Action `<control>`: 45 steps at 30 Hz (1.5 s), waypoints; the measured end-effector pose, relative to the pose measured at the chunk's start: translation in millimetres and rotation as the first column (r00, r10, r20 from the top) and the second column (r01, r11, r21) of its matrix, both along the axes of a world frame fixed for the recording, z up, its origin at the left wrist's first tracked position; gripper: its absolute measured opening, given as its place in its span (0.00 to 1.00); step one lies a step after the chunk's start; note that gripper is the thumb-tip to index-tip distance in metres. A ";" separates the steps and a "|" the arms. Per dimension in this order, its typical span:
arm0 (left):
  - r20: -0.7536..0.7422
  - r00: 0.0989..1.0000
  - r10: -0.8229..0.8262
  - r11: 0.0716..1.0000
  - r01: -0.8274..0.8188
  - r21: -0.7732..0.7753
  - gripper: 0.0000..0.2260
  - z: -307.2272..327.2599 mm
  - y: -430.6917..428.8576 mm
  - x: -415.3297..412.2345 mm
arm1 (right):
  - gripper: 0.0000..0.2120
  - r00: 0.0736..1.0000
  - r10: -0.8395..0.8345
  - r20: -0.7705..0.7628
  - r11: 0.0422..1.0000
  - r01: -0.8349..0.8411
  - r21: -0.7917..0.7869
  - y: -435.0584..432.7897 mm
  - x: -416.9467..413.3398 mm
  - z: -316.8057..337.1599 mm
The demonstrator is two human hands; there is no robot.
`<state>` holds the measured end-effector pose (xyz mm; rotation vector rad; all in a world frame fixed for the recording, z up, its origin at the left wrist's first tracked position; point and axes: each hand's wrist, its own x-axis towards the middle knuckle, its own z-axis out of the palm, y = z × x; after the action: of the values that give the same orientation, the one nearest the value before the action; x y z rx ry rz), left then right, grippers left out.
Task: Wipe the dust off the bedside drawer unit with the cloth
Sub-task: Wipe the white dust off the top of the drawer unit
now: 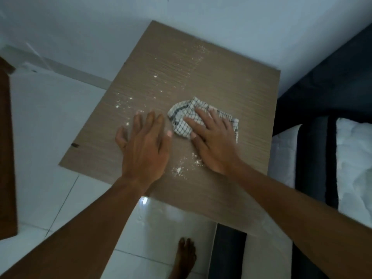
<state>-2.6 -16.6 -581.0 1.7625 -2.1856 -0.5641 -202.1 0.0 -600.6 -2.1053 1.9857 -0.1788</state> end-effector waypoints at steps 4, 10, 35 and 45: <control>0.031 0.998 -0.050 0.998 0.048 0.038 0.25 -2.7 39.3 47.0 | 0.22 1.000 0.001 -0.003 1.000 -0.001 -0.005 75.1 63.5 -0.7; -0.109 0.993 0.034 0.996 -0.025 0.082 0.27 4.9 69.7 86.7 | 0.19 0.954 -0.257 0.154 0.950 0.279 -0.140 133.7 143.8 -11.1; 0.109 0.847 0.521 0.852 -0.524 0.000 0.33 0.6 -81.0 7.6 | 0.21 0.617 -0.591 0.520 0.723 0.691 0.003 -185.2 -46.5 47.5; 0.093 0.758 0.646 0.758 -0.651 0.042 0.37 -20.4 -103.6 19.0 | 0.24 0.926 -0.365 0.099 0.921 0.375 -0.110 -261.6 -23.8 -3.3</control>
<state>16.4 -120.2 -601.5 2.4290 -1.4244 -0.4019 -226.0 -261.6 -603.9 -1.7360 2.3634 -0.4569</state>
